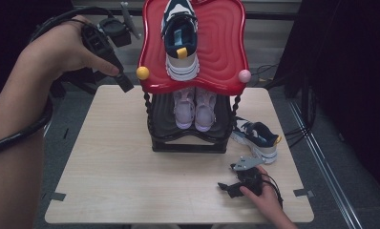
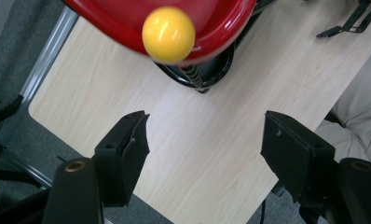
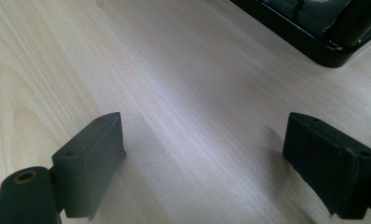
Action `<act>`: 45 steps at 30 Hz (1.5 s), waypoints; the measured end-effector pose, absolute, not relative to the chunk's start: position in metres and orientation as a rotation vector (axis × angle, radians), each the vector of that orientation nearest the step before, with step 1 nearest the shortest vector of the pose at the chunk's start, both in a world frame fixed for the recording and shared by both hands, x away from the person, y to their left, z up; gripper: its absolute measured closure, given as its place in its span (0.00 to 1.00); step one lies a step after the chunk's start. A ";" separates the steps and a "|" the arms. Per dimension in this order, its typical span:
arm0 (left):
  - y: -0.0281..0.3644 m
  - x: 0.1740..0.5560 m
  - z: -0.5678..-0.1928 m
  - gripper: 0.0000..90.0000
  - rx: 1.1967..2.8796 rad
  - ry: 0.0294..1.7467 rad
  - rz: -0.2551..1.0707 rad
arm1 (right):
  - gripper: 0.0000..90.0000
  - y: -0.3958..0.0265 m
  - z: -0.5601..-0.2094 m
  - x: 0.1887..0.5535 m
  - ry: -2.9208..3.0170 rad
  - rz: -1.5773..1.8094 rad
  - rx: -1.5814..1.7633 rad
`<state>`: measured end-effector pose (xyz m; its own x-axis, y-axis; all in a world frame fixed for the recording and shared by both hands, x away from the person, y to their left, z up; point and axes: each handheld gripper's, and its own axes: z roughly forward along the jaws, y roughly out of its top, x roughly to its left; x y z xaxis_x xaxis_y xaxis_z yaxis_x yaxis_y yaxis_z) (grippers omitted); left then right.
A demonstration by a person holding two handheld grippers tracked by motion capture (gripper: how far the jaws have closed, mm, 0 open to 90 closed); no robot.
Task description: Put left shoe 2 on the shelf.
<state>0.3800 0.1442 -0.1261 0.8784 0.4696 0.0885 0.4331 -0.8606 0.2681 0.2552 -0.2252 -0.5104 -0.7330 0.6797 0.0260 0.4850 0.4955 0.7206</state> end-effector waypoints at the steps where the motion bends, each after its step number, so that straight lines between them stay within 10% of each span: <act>1: 0.146 0.380 -0.128 0.34 2.808 0.693 0.216 | 0.13 -0.225 -0.510 0.255 2.481 1.071 0.989; 45: 0.195 0.361 -0.250 0.32 2.744 0.719 0.059 | 0.13 -0.225 -0.510 0.255 2.476 1.073 0.987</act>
<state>0.3614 0.1953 -0.2500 0.8737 0.4851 -0.0365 0.4726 -0.8287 0.2999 0.2554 -0.2253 -0.5103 -0.7324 0.6804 0.0237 0.4827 0.4945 0.7228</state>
